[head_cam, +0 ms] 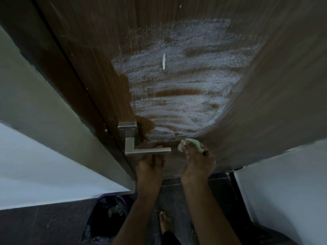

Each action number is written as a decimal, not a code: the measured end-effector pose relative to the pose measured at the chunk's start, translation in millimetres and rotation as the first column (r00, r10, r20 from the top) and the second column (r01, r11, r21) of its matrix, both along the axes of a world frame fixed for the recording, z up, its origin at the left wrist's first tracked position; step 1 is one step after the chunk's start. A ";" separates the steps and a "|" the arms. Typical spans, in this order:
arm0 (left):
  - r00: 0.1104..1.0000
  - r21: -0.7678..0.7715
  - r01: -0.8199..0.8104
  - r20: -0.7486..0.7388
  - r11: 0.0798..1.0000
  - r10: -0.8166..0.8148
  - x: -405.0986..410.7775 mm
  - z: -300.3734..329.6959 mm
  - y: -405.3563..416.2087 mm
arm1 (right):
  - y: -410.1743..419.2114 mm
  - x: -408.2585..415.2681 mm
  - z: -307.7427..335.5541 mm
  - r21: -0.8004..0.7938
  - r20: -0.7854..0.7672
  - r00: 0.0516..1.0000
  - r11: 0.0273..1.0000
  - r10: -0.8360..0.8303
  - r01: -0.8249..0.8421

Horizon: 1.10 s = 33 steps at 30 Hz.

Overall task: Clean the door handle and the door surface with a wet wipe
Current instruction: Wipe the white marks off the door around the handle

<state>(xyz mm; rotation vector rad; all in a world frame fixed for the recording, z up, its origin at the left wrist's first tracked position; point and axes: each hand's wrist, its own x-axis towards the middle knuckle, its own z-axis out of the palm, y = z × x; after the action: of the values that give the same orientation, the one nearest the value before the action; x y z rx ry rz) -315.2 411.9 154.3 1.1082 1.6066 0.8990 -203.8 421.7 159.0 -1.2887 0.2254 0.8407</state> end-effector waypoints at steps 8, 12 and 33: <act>0.969 0.042 0.208 -0.142 0.977 -0.200 16.2 20.5 -1.2 | 1.1 3.0 28.8 -0.032 0.173 0.982 0.997 0.070 -0.065; 0.881 0.070 0.455 -0.179 0.888 -0.438 18.8 40.3 -11.4 | 0.3 20.1 58.1 0.112 0.484 0.873 0.994 -0.059 0.006; 0.877 0.420 0.417 -0.419 0.806 -0.235 -4.6 125.9 -2.1 | -3.5 14.2 64.9 0.015 0.406 0.912 0.998 -0.058 0.056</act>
<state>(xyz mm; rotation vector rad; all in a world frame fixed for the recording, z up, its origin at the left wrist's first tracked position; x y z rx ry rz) -319.8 409.8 280.1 1.9498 1.4077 0.9406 -189.7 418.2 223.8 -1.4162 -0.0705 0.5056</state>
